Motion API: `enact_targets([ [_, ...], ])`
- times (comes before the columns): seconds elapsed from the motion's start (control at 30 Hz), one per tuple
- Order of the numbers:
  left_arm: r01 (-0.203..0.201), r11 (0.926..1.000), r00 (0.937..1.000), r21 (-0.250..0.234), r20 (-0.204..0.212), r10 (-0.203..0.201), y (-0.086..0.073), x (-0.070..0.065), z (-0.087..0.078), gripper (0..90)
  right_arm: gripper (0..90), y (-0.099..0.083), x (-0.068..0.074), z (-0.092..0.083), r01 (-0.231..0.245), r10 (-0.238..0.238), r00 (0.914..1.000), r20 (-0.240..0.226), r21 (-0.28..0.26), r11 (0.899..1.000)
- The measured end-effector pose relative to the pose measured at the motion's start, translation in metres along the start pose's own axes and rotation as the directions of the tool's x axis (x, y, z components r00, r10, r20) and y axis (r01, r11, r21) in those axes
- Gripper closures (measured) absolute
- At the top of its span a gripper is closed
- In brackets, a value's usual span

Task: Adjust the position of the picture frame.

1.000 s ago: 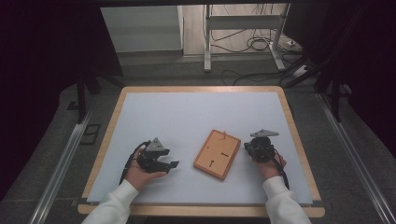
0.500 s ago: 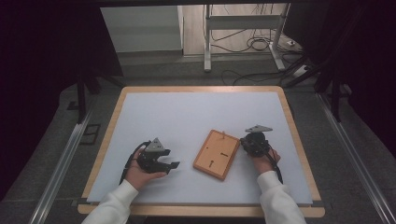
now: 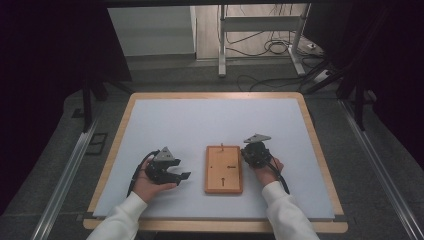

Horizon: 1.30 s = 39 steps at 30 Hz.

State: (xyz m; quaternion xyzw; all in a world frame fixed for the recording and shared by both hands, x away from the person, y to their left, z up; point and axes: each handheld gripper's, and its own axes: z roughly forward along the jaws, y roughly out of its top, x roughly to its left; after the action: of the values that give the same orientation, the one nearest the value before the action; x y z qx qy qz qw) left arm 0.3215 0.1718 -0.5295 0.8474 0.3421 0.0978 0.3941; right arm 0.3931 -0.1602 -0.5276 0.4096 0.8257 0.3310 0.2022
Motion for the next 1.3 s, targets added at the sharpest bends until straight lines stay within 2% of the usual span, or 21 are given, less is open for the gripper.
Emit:
enact_targets([
  [0.13, 0.001, 1.0000, 1.0000, 0.004, -0.001, -0.001, 0.000, 0.001, 0.000, 32.1, 90.0, 0.001, 0.005, 0.001, 0.018, -0.018, 0.9998, -0.006, 0.000, 1.000],
  [0.2, 0.001, 1.0000, 1.0000, 0.004, -0.002, -0.001, -0.001, 0.001, 0.000, 32.0, 90.0, 0.001, 0.004, 0.000, 0.013, -0.013, 0.9998, -0.017, -0.003, 1.000],
  [0.37, 0.007, 1.0000, 1.0000, -0.001, -0.004, -0.007, -0.001, 0.002, -0.001, 31.9, 90.0, -0.002, 0.002, -0.007, 0.020, -0.021, 0.9998, -0.004, -0.015, 1.000],
  [0.43, 0.009, 1.0000, 0.9999, -0.001, -0.006, -0.009, -0.001, 0.003, -0.001, 31.8, 90.0, -0.009, -0.002, -0.021, 0.014, -0.015, 0.9997, -0.020, -0.029, 0.999],
  [0.47, 0.009, 1.0000, 0.9999, -0.001, -0.006, -0.009, -0.001, 0.003, -0.001, 31.7, 90.0, -0.009, -0.002, -0.021, 0.014, -0.015, 0.9997, -0.020, -0.029, 0.999],
  [0.53, 0.010, 0.9999, 0.9999, 0.001, -0.008, -0.010, -0.002, 0.004, 0.000, 31.7, 90.0, -0.022, -0.004, -0.040, 0.016, -0.017, 0.9993, -0.032, -0.042, 0.999],
  [0.63, 0.007, 1.0000, 0.9999, 0.003, -0.011, -0.007, -0.002, 0.003, 0.000, 31.6, 90.0, -0.030, -0.005, -0.051, 0.003, -0.005, 0.9990, -0.045, -0.048, 0.999],
  [0.67, 0.007, 1.0000, 0.9999, 0.003, -0.012, -0.007, -0.001, 0.003, 0.000, 31.6, 90.0, -0.039, -0.006, -0.062, 0.001, -0.004, 0.9985, -0.054, -0.055, 0.998],
  [0.87, 0.002, 1.0000, 0.9999, 0.007, -0.017, -0.001, -0.001, 0.002, 0.001, 31.5, 90.0, -0.061, -0.006, -0.084, 0.005, -0.009, 0.9980, -0.062, -0.064, 0.998],
  [1.03, 0.002, 1.0000, 0.9998, 0.005, -0.020, -0.002, -0.001, 0.002, 0.001, 31.5, 88.7, -0.070, -0.011, -0.094, -0.010, 0.005, 0.9981, -0.062, -0.070, 0.997],
  [1.07, 0.001, 1.0000, 0.9998, 0.005, -0.021, -0.001, -0.001, 0.002, 0.001, 31.5, 87.0, -0.072, -0.012, -0.097, -0.014, 0.010, 0.9978, -0.066, -0.072, 0.997],
  [1.2, -0.008, 0.9999, 0.9998, 0.011, -0.019, 0.008, -0.001, 0.001, 0.003, 31.2, 59.5, -0.079, -0.018, -0.099, -0.043, 0.037, 0.9967, -0.072, -0.082, 0.996],
  [1.3, -0.010, 0.9999, 0.9997, 0.006, -0.020, 0.011, -0.001, 0.001, 0.002, 31.2, 44.9, -0.081, -0.019, -0.102, -0.052, 0.046, 0.9969, -0.064, -0.102, 0.993],
])
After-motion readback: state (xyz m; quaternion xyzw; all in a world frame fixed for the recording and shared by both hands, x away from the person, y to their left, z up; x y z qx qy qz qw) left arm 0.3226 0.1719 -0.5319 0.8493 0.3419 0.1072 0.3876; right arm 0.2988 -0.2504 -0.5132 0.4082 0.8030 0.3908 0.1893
